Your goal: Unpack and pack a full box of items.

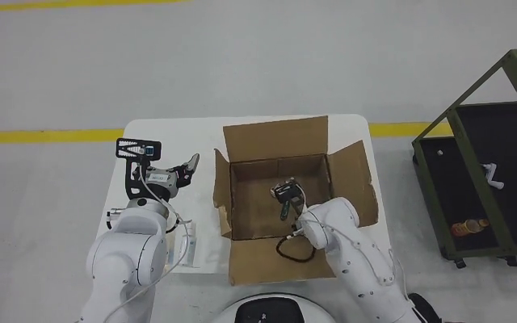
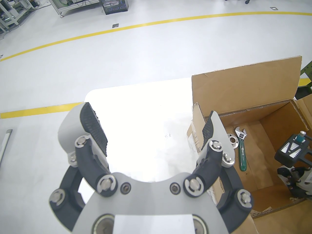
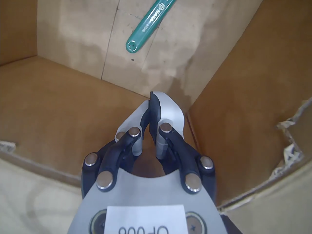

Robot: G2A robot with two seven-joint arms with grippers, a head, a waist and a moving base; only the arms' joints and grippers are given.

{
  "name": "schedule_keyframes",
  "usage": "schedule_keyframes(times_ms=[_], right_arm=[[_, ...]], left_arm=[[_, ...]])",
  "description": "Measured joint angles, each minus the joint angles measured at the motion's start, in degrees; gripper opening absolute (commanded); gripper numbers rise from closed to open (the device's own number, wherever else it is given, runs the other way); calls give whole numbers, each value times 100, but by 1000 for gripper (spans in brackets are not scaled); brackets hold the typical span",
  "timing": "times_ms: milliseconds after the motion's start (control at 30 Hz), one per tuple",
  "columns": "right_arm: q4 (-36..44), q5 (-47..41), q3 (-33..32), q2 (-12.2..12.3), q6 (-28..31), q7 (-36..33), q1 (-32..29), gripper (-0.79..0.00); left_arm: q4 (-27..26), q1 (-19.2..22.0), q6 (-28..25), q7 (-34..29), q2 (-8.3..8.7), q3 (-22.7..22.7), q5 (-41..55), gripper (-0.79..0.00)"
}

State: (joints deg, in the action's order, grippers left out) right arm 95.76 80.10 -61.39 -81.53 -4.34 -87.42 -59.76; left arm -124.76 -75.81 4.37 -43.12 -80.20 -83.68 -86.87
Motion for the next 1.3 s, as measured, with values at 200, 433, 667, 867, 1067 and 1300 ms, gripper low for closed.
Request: schedule_keyframes(times_ms=[200, 433, 667, 867, 1067, 1300], right_arm=[[219, 327, -125, 17, -169, 306, -11, -785], [-355, 794, -31, -108, -1186, 1411, 461, -785], [-1219, 689, 547, -340, -1623, 1414, 992, -785], [-1236, 675, 561, -347, -1627, 1414, 1007, -785], [-1184, 605, 520, -347, -1566, 1529, 936, -785], [-1051, 817, 508, -470, -1833, 519, 1131, -785]], left_arm=[[0, 0, 0, 0, 0, 0, 0, 0], [0, 0, 0, 0, 0, 0, 0, 0], [0, 0, 0, 0, 0, 0, 0, 0], [0, 0, 0, 0, 0, 0, 0, 0], [0, 0, 0, 0, 0, 0, 0, 0], [0, 0, 0, 0, 0, 0, 0, 0]])
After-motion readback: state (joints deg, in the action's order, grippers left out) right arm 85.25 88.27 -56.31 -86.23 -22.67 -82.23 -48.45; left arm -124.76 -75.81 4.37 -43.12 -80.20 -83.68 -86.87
